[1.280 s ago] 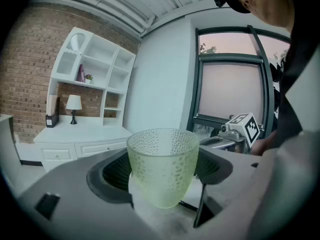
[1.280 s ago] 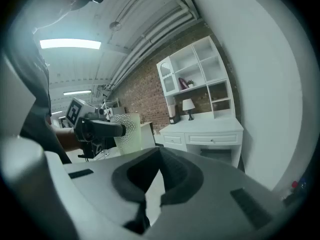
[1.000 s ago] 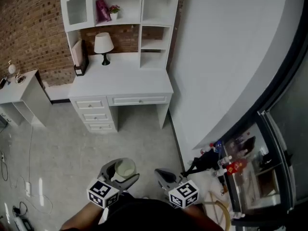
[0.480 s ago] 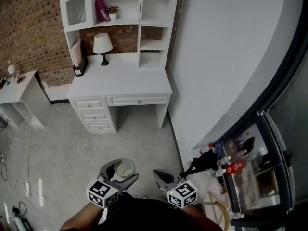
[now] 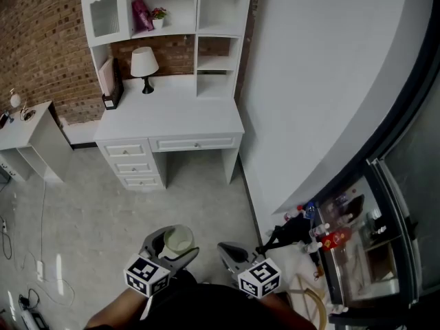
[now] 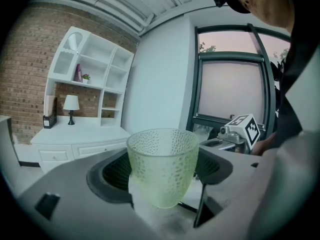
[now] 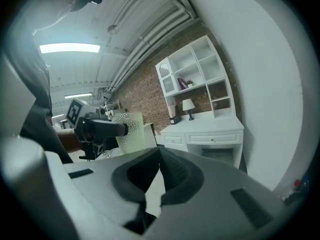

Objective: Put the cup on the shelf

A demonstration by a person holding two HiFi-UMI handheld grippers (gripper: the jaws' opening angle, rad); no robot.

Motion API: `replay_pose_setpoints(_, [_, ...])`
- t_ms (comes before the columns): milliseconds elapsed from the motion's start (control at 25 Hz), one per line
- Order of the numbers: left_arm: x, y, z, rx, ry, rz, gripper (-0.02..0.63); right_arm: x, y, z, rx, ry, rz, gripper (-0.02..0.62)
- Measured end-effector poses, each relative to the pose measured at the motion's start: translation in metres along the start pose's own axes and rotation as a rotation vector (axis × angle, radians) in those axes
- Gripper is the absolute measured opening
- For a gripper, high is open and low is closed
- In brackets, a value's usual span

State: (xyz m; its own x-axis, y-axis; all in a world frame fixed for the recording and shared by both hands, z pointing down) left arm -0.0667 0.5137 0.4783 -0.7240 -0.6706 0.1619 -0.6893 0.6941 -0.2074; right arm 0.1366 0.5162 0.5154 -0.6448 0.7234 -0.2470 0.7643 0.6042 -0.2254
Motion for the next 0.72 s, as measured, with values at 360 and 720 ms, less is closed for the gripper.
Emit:
replay_pose_setpoints(360, [0.010,-0.017,-0.007,0.020,0.034,-0.022,0.379,-0.014,-0.007,-0.008,0.023,-0.039,-0.010,0.005])
replay_pose_setpoints(720, [0.036,-0.061,0.004,0.013,0.042,-0.074,0.379,-0.047,-0.022,-0.002,0.060,-0.062,-0.057,0.005])
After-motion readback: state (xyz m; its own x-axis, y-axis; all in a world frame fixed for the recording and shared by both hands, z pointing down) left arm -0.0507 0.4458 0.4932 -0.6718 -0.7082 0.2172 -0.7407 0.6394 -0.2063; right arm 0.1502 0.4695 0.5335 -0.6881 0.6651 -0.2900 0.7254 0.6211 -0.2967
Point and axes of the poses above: the fingertips, and each gripper's own axes: y backward along the fingers, x to its left, z out of its top, the point moved 8 cm from there along y, backward along the fingers, and after that the axes turned 4 degrees about -x, right-handed, at the moved point
